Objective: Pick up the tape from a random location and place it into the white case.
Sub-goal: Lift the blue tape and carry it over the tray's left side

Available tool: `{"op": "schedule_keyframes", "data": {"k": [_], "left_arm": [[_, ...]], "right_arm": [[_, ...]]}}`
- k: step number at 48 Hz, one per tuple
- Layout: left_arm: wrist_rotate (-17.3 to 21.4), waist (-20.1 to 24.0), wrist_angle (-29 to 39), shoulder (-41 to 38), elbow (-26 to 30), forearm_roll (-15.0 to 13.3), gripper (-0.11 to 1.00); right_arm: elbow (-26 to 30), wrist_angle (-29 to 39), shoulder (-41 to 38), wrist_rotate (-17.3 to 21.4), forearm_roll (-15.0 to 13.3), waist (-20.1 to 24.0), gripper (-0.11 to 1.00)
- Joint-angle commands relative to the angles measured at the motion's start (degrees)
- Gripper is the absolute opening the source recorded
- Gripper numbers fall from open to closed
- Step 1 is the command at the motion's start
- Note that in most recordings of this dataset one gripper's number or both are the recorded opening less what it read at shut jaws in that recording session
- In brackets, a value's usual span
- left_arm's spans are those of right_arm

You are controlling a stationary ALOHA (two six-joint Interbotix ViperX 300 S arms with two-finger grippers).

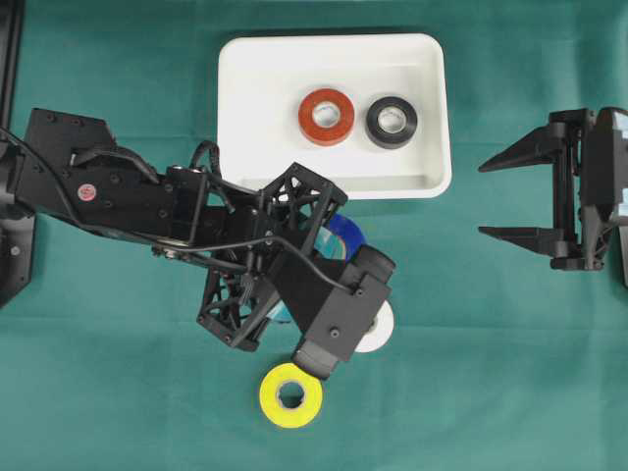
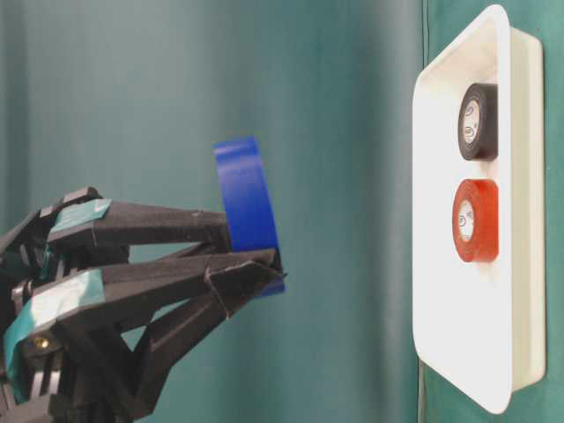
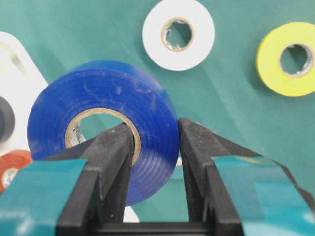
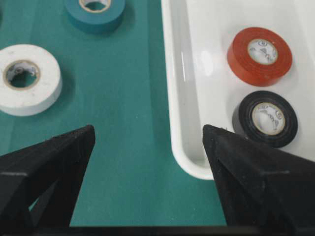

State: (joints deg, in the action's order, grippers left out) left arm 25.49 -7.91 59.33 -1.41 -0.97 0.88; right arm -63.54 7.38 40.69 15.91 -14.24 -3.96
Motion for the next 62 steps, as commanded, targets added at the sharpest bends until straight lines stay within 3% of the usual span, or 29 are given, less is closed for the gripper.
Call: {"op": "schedule_keyframes", "data": {"k": [1,26,44,50,62], "left_arm": [[-0.35,-0.26,0.18,2.81,-0.09,0.09,0.22],[-9.05,-2.02,-0.18,10.99,-12.74,0.09,0.22],[-10.55,-1.58,-0.88,11.34,-13.54,0.18,0.22],[-10.55,0.18,-1.85,11.07,-13.45,0.09,0.22],[-10.55,7.82,-2.11,9.32,-12.57,0.18,0.22]], "right_arm": [[1.49,-0.53,0.00,-0.09,-0.09,0.00,0.88],[1.49,-0.53,0.00,-0.09,-0.18,0.00,0.88],[1.41,-0.44,0.00,-0.09,-0.18,0.00,0.88],[1.49,-0.44,0.00,-0.18,-0.35,0.00,0.88],[1.41,-0.26,0.00,-0.18,-1.05,0.00,0.88]]}}
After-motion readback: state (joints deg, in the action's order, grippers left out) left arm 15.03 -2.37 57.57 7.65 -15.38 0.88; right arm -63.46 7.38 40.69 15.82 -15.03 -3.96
